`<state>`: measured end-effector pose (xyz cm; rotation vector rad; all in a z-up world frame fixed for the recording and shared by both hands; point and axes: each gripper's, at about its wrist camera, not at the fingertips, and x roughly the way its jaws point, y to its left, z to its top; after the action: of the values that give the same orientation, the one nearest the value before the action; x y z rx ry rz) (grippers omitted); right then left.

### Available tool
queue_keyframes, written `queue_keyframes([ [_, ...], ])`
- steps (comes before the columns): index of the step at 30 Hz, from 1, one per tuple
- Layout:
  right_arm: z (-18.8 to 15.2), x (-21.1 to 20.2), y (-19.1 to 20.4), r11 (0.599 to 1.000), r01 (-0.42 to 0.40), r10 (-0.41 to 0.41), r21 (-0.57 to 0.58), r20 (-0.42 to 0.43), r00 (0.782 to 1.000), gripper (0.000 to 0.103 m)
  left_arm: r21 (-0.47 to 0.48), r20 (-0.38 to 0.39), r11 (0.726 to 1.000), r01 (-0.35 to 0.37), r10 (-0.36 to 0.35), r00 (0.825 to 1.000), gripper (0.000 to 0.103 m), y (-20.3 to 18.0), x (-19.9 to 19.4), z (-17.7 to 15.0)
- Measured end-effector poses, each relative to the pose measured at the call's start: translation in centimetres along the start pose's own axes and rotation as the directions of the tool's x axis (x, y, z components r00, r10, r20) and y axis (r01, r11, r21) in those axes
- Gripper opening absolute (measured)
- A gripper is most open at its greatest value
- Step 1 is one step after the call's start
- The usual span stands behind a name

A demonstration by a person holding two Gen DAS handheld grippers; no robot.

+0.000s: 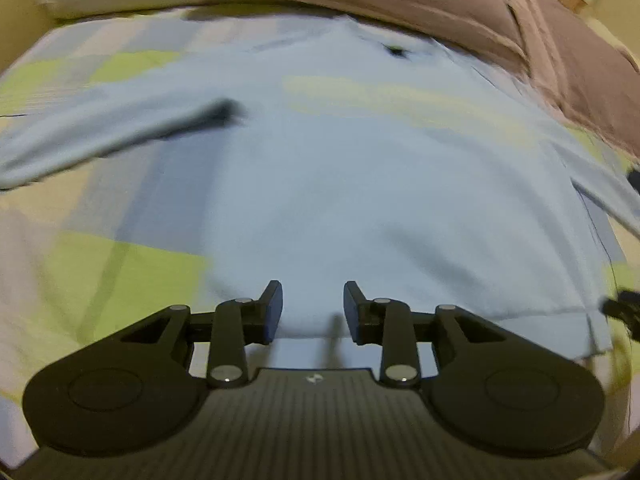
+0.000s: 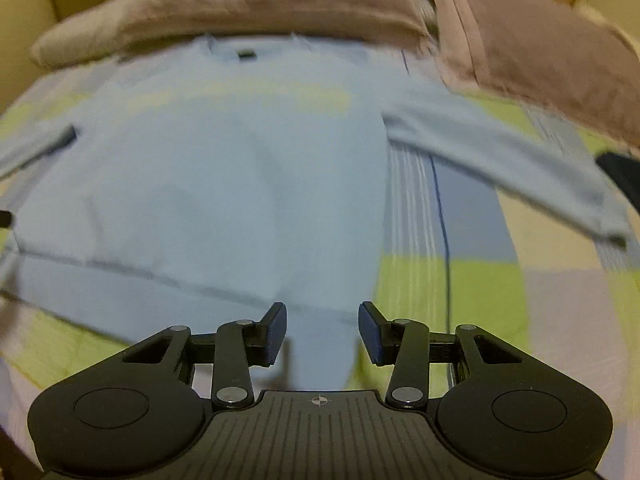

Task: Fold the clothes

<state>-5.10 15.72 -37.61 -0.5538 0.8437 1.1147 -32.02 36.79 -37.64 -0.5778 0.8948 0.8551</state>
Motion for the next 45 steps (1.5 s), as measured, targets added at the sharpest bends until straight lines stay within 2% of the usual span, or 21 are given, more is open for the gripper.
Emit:
queue_keyframes([
  [1, 0.1, 0.7, 0.2, 1.000, -0.003, 0.003, -0.006, -0.002, 1.000, 0.044, 0.003, -0.024, 1.000, -0.028, 0.028, 0.999, 0.032, -0.4, 0.7, -0.7],
  [3, -0.7, 2.2, 0.8, 0.999, 0.015, -0.018, -0.036, -0.064, 0.998, 0.044, 0.010, -0.072, 0.997, -0.083, 0.083, 0.994, 0.032, -1.1, 2.0, -2.2],
  [4, -1.2, 2.5, 1.1, 0.998, 0.026, -0.031, -0.053, -0.092, 0.995, 0.044, -0.003, -0.058, 0.996, -0.093, 0.092, 0.994, 0.031, -1.2, 1.2, -2.7],
  [6, -2.2, 1.3, 1.2, 0.997, 0.026, -0.033, -0.067, -0.114, 0.993, 0.044, -0.054, -0.142, 0.994, -0.099, 0.091, 0.986, 0.030, -1.2, -0.1, -3.4],
  [7, -2.6, 0.8, 1.0, 0.999, 0.015, -0.023, -0.049, -0.158, 0.987, 0.044, -0.084, -0.166, 0.990, -0.110, 0.095, 0.982, 0.030, -1.1, -1.3, -3.8],
  [9, -3.5, -0.6, 0.5, 1.000, -0.004, 0.002, -0.008, -0.237, 0.972, 0.044, -0.118, -0.157, 0.984, -0.132, 0.113, 0.981, 0.030, -1.4, -5.0, -4.6],
  [10, -3.8, -2.0, 0.1, 1.000, -0.015, 0.019, 0.020, -0.237, 0.971, 0.044, -0.126, -0.157, 0.982, -0.140, 0.120, 0.980, 0.031, -1.8, -6.6, -4.6],
  [13, -3.6, -7.2, -0.9, 0.995, -0.064, 0.077, 0.081, -0.166, 0.983, 0.044, -0.151, -0.160, 0.976, -0.158, 0.134, 0.978, 0.032, -2.3, -11.7, -4.4],
  [17, -1.3, -13.1, -0.7, 0.990, -0.096, 0.110, 0.105, -0.131, 0.985, 0.044, -0.123, -0.104, 0.973, -0.197, 0.184, 0.977, 0.038, -5.2, -19.0, -4.0],
  [20, 0.7, -17.2, -0.5, 0.986, -0.132, 0.142, 0.106, -0.098, 0.985, 0.044, -0.091, -0.050, 0.971, -0.220, 0.216, 0.975, 0.048, -7.4, -24.2, -4.3],
  [24, 2.3, -21.8, 0.3, 0.988, -0.140, 0.143, 0.068, -0.046, 0.989, 0.044, -0.071, 0.011, 0.972, -0.223, 0.225, 0.974, 0.049, -9.5, -28.7, -3.5],
  [29, 2.5, -25.7, 1.5, 0.992, -0.123, 0.123, 0.003, -0.012, 0.992, 0.044, -0.060, 0.057, 0.975, -0.215, 0.218, 0.974, 0.053, -11.3, -31.9, -3.0],
  [33, 2.1, -27.8, 1.6, 0.997, -0.079, 0.079, 0.013, 0.008, 0.997, 0.044, -0.039, 0.083, 0.979, -0.199, 0.202, 0.976, 0.054, -12.4, -33.5, -2.3],
  [40, 2.1, -30.8, 0.8, 0.994, -0.050, 0.044, 0.101, 0.063, 0.997, 0.044, 0.004, 0.126, 0.980, -0.200, 0.198, 0.972, 0.061, -13.1, -35.6, -1.2],
  [45, 2.6, -31.4, 1.5, 0.984, -0.092, 0.085, 0.152, 0.056, 0.995, 0.044, 0.007, 0.110, 0.978, -0.207, 0.205, 0.973, 0.062, -12.4, -36.2, -1.5],
])
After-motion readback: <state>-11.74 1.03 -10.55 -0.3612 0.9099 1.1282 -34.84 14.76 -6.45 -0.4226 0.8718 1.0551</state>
